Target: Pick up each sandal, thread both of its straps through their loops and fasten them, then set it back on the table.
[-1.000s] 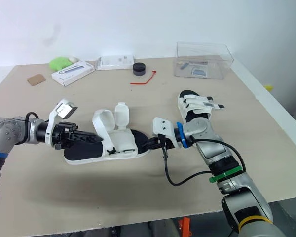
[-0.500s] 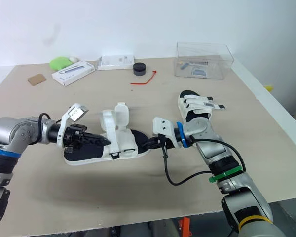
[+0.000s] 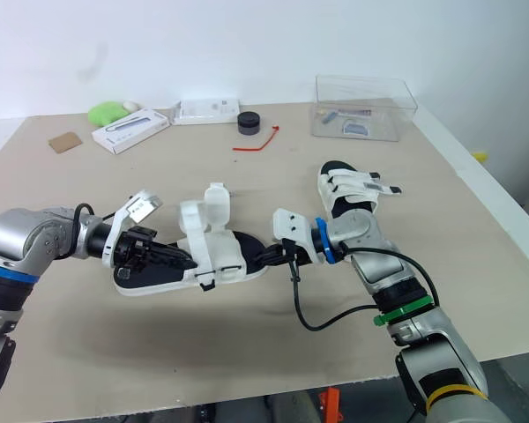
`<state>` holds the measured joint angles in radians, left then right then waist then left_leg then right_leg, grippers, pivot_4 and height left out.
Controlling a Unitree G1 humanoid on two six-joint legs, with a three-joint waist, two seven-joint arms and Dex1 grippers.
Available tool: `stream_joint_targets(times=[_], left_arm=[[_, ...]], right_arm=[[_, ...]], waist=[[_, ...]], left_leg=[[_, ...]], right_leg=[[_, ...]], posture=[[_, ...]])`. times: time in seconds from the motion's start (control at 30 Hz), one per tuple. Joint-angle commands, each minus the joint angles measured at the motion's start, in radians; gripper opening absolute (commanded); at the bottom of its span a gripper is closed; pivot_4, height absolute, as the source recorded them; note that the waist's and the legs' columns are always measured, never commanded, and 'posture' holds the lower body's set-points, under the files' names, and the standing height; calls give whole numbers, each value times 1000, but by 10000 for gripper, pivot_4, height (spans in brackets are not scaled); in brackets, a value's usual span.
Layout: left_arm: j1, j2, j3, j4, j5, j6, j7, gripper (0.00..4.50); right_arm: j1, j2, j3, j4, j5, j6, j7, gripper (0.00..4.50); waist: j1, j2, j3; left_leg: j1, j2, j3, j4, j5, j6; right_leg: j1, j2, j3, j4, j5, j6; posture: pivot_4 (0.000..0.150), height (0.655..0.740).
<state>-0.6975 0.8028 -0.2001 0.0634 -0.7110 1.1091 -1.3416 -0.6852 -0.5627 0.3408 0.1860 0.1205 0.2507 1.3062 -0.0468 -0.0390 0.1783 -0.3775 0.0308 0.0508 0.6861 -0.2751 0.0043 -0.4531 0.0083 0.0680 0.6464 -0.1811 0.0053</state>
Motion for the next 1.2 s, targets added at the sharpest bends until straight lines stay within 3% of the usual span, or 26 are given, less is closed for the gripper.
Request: stream_joint_targets(times=[0.03, 0.4, 0.5, 0.6, 0.93, 1.2], left_arm=[[-10, -7, 56, -27, -5, -41, 12, 22803], [-82, -120, 182, 19, -47, -15, 141, 22803], [-65, -134, 185, 9, -52, -14, 158, 14557], [-20, -123, 163, -30, -45, -24, 153, 832], [155, -101, 159, -211, -67, -14, 172, 196], [145, -113, 195, -231, -122, 40, 230, 196]], right_arm=[[-19, -9, -19, 5, -2, -9, 1, 0], [-24, -8, -18, 17, -6, -17, 2, 0], [-21, -9, -19, 13, -6, -16, 2, 0], [-20, -8, -18, 11, -6, -16, 2, 0], [-18, -7, -15, 11, -6, -20, 5, 0], [-29, 3, -10, 32, -9, -36, 9, 0]], waist=[[0, 0, 0], [0, 0, 0], [0, 0, 0], [0, 0, 0], [0, 0, 0], [0, 0, 0]], left_leg=[[0, 0, 0, 0, 0, 0], [0, 0, 0, 0, 0, 0], [0, 0, 0, 0, 0, 0], [0, 0, 0, 0, 0, 0], [0, 0, 0, 0, 0, 0], [0, 0, 0, 0, 0, 0]], right_leg=[[0, 0, 0, 0, 0, 0], [0, 0, 0, 0, 0, 0], [0, 0, 0, 0, 0, 0], [0, 0, 1, 0, 0, 0], [0, 0, 1, 0, 0, 1], [0, 0, 1, 0, 0, 1]], posture=[[1500, 7400], [1500, 7400], [1500, 7400], [1500, 7400], [1500, 7400], [1500, 7400]])
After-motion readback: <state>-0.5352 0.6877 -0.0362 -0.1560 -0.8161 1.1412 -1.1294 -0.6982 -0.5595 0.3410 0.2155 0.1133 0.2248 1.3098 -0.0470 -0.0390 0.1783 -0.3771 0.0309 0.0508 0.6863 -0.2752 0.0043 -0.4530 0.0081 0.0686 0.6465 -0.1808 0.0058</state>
